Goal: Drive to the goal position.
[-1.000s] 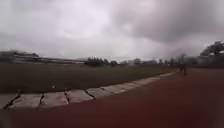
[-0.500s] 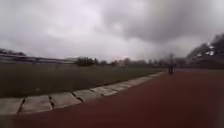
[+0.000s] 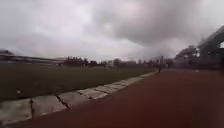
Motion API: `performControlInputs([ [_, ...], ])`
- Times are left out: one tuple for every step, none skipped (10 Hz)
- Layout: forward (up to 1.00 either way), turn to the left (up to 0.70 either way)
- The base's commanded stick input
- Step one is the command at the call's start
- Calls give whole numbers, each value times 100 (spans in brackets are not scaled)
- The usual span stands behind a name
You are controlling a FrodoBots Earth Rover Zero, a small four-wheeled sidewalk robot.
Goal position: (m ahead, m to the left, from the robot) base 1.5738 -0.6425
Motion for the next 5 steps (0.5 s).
performControlInputs([
  [50,-48],
  [50,-48],
  [50,-48],
  [50,-48],
  [50,-48],
])
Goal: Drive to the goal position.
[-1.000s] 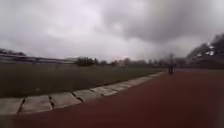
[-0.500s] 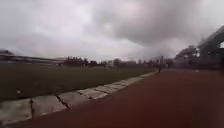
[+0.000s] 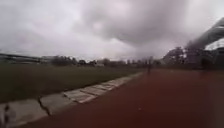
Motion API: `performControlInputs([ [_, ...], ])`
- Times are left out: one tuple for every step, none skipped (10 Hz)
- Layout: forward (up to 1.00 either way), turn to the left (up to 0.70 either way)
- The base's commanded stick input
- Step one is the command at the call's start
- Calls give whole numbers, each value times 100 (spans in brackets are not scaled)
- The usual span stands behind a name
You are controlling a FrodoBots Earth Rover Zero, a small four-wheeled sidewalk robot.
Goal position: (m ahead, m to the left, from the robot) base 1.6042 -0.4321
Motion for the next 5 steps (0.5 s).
performControlInputs([
  [50,-48],
  [50,-48],
  [50,-48],
  [50,-48],
  [50,-48],
])
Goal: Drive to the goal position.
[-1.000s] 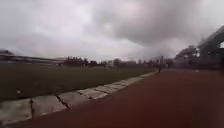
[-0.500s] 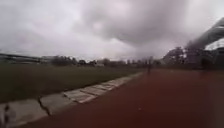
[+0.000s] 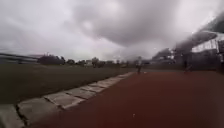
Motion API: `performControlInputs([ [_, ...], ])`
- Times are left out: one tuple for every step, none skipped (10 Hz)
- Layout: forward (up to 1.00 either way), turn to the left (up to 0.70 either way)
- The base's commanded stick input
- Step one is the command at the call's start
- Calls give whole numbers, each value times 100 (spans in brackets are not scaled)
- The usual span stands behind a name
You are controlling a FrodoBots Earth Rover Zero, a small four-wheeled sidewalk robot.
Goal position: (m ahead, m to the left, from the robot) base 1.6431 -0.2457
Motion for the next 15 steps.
performControlInputs([
  [50,-48],
  [50,-48],
  [50,-48],
  [50,-32],
  [50,-1],
  [50,2],
  [50,2],
  [50,2],
  [50,2],
  [50,2],
  [50,2],
  [50,2],
  [50,2],
  [50,2],
  [50,2],
])
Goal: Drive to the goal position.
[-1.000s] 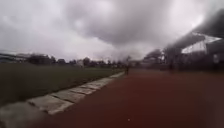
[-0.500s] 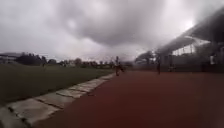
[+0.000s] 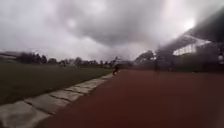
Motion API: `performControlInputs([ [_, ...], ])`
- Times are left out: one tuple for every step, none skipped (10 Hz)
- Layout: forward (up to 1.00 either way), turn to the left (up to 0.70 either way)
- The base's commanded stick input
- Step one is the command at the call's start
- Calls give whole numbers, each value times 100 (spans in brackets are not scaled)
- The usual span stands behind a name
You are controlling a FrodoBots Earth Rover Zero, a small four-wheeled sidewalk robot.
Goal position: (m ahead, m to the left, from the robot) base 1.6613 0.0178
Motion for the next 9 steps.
performControlInputs([
  [50,2],
  [50,2],
  [50,9],
  [50,45],
  [50,52],
  [50,48],
  [50,10],
  [50,2],
  [50,2],
])
